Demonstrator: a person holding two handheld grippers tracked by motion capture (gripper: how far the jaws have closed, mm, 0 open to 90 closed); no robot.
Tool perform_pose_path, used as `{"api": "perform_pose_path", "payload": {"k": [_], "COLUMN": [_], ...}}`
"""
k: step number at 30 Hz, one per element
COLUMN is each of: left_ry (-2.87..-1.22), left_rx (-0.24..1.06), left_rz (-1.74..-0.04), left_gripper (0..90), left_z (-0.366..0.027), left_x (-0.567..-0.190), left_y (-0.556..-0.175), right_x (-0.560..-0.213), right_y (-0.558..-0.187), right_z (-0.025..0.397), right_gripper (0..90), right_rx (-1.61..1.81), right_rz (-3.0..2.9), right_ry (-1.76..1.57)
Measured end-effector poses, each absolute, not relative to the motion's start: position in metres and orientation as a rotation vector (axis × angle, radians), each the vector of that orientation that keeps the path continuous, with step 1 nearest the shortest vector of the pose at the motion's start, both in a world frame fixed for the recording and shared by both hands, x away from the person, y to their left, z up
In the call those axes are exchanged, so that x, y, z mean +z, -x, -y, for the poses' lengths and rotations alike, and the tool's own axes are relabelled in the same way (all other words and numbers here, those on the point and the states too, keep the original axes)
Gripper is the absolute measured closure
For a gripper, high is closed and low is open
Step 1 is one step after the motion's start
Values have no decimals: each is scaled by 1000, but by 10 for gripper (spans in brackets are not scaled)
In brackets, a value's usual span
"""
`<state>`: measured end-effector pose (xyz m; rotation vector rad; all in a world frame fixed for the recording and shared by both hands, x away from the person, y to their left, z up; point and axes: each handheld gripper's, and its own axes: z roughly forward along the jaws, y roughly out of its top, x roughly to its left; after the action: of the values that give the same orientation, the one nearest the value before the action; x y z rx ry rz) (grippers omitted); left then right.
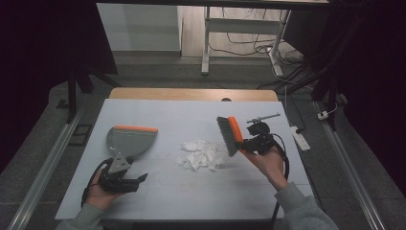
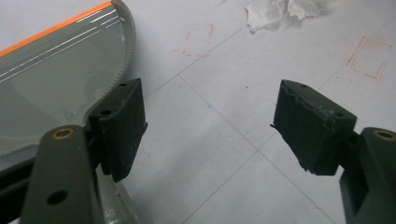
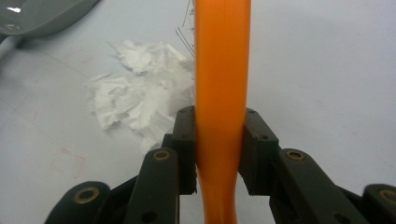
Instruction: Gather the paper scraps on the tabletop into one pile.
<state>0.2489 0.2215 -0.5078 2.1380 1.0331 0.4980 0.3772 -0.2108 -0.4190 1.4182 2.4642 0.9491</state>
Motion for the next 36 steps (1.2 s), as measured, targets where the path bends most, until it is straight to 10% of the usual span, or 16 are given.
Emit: {"api": "perform_pose_path", "payload": {"k": [36], "left_ry": [-2109], "left_rx": [524], "left_rz": [-1078], "left_gripper": [259], "left_z": [-216], "left_x": [-504], "left_y": [-255], "right_x": [-455], "right_y": [-321], "right_z": [303], "right_gripper": [703], "right_rx": [1107], "right_rz": [-2390], "right_ry": [-1108]}}
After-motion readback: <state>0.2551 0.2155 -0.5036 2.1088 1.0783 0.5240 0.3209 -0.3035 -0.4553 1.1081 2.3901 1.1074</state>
